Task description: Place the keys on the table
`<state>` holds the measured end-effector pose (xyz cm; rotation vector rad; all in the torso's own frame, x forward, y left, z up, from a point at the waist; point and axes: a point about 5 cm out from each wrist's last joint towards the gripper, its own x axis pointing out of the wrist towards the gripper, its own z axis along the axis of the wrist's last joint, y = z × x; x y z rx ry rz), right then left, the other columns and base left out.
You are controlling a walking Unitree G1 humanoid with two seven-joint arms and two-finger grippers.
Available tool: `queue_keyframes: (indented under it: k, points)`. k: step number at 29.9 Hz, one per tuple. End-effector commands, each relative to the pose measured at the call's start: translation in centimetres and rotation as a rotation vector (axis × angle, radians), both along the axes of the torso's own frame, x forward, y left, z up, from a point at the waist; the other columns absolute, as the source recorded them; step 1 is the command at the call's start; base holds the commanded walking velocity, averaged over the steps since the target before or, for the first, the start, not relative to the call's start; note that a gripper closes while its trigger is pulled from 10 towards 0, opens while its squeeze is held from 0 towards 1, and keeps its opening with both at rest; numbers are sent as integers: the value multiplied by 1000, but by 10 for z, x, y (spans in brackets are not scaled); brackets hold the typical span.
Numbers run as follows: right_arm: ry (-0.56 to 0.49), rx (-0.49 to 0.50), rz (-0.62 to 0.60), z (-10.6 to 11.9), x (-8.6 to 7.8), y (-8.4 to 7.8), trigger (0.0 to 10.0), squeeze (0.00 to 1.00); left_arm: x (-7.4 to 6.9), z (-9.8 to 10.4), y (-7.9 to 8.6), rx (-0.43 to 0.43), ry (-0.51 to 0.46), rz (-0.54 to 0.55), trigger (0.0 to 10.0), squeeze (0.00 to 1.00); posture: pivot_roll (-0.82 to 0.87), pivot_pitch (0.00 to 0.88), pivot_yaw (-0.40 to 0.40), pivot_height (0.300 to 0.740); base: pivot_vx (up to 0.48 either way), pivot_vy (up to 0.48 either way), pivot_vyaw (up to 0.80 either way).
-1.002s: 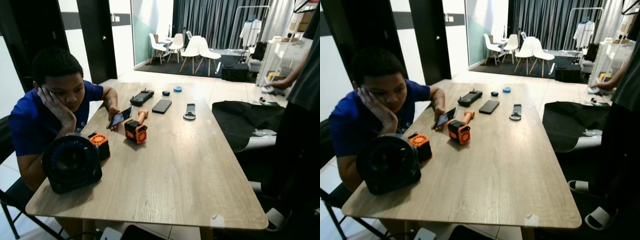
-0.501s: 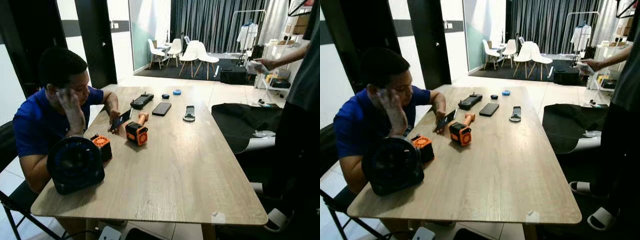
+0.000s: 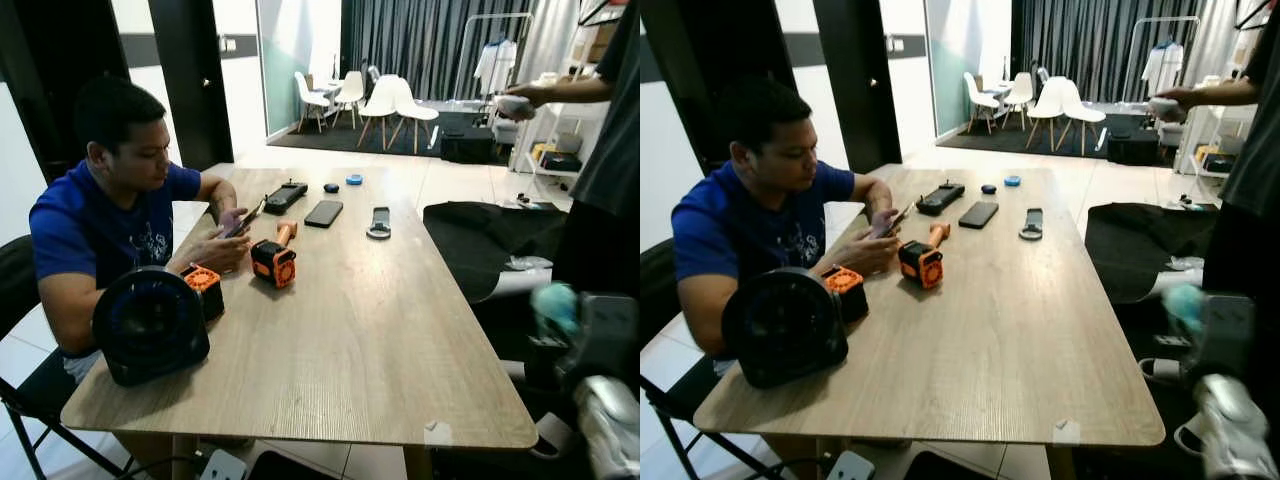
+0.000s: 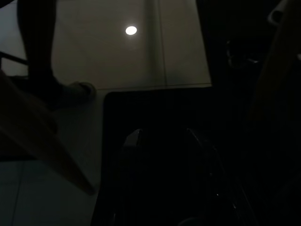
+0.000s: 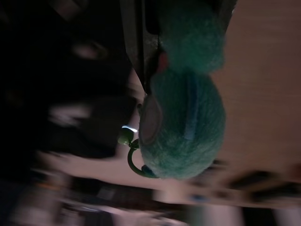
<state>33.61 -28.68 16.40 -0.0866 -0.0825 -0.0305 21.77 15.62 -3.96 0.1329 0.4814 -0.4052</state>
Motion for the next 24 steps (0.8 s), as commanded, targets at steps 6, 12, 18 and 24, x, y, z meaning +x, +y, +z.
queue_keyframes:
  k: [6,12,18,24]
  points:
    - [51,-2,365,5,13,75,10000,0,-4,-2,5,14,9,-1,10000,0,64,7,32,740,0,0,0]
    - [133,-21,586,-7,10,120,10000,0,-5,-2,5,12,12,-1,10000,0,59,8,33,740,0,0,0]
    - [285,-114,718,-33,0,143,10000,0,-4,-2,1,3,13,-5,10000,0,59,12,27,740,0,0,0]
    - [331,-132,766,-37,-7,146,10000,0,-7,-3,-4,-11,20,-46,10000,0,55,13,29,740,0,0,0]
